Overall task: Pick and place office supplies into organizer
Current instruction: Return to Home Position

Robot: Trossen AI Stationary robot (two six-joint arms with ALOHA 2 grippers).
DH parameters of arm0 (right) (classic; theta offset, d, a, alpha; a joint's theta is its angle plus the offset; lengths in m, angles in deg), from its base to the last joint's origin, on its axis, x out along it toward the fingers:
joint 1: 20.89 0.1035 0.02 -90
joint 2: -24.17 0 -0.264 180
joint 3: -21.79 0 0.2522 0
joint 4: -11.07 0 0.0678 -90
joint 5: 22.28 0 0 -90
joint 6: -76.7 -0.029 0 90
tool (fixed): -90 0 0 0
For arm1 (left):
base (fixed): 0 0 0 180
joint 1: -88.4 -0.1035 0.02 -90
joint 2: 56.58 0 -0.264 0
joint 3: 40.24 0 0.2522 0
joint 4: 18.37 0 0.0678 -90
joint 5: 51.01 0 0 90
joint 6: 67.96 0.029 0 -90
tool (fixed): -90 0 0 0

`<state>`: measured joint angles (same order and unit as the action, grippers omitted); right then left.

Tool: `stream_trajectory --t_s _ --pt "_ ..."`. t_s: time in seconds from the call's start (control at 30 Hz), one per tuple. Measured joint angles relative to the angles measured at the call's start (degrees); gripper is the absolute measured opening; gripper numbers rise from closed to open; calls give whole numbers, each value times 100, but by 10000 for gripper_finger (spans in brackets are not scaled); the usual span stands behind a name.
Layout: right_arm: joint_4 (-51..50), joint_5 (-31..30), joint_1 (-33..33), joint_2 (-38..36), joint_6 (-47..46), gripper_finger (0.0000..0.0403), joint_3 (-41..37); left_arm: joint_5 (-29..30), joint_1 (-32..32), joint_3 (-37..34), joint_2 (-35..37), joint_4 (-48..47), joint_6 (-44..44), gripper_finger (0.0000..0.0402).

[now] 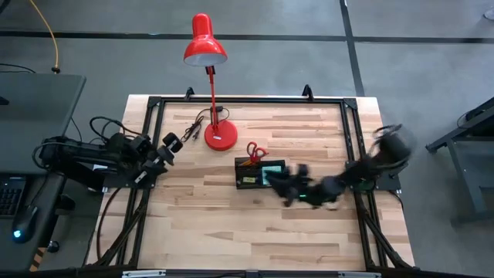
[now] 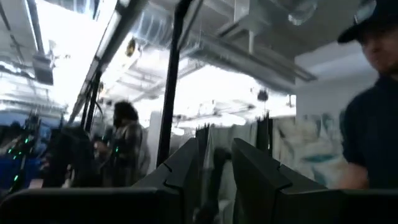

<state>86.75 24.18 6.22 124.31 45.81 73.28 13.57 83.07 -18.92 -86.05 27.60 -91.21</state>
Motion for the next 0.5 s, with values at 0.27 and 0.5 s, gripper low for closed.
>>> stream_trajectory --t_s 0.27,0.5 --pt "-677 -118 651 -2617 1277 179 -1442 895 2 -466 651 -810 813 88" --pt "-535 -45 816 -3892 912 181 -2973 881 7 -470 893 -1347 1448 88"
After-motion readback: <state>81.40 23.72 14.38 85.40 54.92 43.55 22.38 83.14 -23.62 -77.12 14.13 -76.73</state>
